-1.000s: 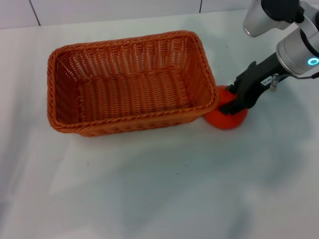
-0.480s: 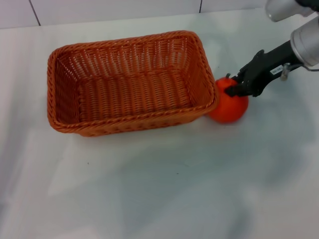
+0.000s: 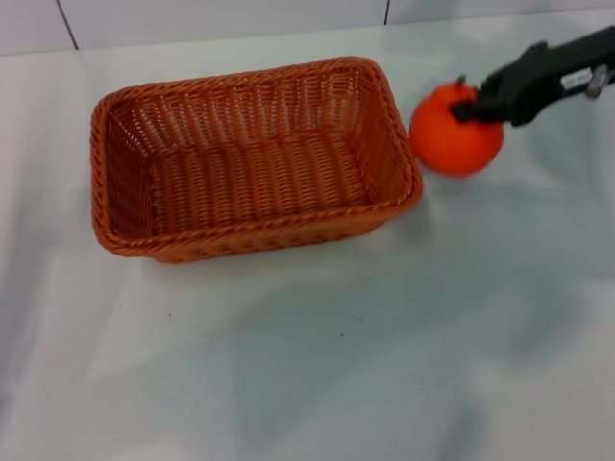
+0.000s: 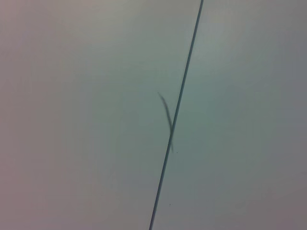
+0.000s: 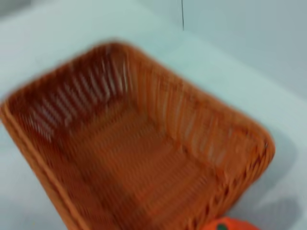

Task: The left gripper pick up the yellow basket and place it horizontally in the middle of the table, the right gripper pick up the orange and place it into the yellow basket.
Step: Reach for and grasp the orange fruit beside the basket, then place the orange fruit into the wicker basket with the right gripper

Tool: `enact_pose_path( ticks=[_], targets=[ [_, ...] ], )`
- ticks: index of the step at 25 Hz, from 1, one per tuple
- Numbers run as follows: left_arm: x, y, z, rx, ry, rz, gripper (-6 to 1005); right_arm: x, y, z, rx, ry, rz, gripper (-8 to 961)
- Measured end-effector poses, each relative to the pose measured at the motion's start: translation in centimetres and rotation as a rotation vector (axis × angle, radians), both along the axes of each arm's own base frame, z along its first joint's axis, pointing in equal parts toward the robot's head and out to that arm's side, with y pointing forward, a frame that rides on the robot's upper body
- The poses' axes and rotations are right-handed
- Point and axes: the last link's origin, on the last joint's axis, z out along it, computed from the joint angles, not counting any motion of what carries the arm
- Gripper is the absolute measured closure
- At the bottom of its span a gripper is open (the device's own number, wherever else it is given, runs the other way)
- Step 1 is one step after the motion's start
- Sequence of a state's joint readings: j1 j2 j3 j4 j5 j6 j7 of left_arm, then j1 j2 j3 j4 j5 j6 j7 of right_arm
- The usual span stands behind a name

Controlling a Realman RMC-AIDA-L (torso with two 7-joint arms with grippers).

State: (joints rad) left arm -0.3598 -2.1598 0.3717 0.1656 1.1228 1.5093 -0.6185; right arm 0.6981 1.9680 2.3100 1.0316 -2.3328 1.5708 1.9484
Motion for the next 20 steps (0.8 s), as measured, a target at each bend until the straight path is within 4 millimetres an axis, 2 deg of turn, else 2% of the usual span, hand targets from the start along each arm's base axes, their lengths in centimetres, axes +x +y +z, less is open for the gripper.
enact_pose_path(
  ticks=[4,8,11,14,16,20],
  targets=[
    [-0.1,-0.1,0.0,-0.003,-0.010,0.002,433,-2.2,-0.4,0.8,-0.009,0.153,0.083,804],
    [-0.1,-0.1,0.0,-0.005,-0.015,0.002,433,-4.6,-0.8,0.3,-0.042,0.256,0.171,849],
    [-0.1,-0.1,0.0,-0.008,-0.027,0.002,433,-6.4,-0.8,-1.4,-0.084,0.279,0.214,870],
    [-0.2,-0.3,0.0,-0.011,-0.034,0.005,433,-7.3,-0.8,-3.5,-0.122,0.270,0.224,871],
    [-0.3,-0.4,0.0,-0.010,-0.035,0.007,433,-7.6,-0.8,-4.8,-0.145,0.264,0.223,872],
    [-0.4,-0.6,0.0,-0.011,-0.040,0.011,432,-7.8,-0.8,-6.1,-0.150,0.279,0.213,811]
  ],
)
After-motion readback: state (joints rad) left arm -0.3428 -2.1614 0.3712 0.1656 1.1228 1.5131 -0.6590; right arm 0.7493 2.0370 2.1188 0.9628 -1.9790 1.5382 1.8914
